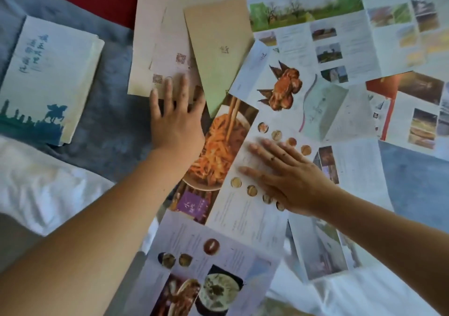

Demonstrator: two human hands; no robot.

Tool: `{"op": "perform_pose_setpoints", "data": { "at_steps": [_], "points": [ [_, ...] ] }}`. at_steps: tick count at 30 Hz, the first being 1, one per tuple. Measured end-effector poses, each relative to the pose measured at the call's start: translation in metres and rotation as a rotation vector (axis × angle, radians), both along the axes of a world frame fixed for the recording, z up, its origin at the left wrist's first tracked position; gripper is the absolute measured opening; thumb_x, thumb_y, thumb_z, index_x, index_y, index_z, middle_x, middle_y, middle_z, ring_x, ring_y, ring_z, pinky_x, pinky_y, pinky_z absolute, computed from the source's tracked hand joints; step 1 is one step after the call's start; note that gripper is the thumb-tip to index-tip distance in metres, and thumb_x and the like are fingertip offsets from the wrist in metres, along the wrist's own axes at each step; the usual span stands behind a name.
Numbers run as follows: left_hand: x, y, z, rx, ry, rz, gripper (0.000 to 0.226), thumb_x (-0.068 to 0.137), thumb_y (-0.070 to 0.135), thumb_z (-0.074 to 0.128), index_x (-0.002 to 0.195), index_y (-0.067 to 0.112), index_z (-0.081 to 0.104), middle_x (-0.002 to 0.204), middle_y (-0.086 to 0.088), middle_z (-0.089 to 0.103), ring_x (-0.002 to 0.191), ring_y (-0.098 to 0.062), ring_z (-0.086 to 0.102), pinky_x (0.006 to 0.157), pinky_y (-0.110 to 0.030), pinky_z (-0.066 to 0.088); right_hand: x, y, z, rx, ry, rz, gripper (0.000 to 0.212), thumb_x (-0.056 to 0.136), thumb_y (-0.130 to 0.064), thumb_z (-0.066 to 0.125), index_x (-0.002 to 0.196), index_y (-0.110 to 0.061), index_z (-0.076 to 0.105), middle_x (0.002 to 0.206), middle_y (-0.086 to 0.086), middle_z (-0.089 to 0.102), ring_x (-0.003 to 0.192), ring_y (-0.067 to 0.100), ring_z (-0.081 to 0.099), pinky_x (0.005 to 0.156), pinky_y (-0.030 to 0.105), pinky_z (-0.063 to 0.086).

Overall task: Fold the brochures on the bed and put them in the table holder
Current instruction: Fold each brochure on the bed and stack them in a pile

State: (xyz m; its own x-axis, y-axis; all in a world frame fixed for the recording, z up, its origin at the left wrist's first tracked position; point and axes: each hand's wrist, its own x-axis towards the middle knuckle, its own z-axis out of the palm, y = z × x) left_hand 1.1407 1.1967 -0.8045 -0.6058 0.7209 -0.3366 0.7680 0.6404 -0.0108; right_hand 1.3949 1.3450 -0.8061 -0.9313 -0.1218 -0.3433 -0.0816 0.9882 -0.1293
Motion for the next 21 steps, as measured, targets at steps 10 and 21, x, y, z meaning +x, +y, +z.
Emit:
{"op": "perform_pose_setpoints", "data": {
  "at_steps": [10, 21],
  "points": [
    [0.014, -0.025, 0.008, 0.215, -0.104, 0.075, 0.063, 0.102, 0.029, 0.033, 0.164, 0.027, 0.019, 0.170, -0.009, 0.018, 0.157, -0.032, 0.015, 0.124, -0.055, 0.023, -0.033, 0.010, 0.006, 0.038, -0.064, -0.395, 0.057, 0.108, -0.052, 0.018, 0.163, -0.040, 0.008, 0.173, -0.001, 0.003, 0.159, 0.021, 0.000, 0.127, 0.052, 0.013],
    [0.060, -0.055, 0.010, 0.127, -0.091, 0.053, 0.071, 0.103, 0.065, 0.016, 0.164, 0.030, 0.019, 0.170, -0.017, 0.013, 0.155, -0.040, 0.016, 0.123, -0.058, 0.019, -0.069, 0.004, 0.025, 0.264, -0.380, -0.984, 0.069, 0.106, -0.053, 0.012, 0.163, -0.022, -0.010, 0.170, 0.018, -0.001, 0.151, 0.052, 0.016, 0.114, 0.056, 0.034]
  ]
}}
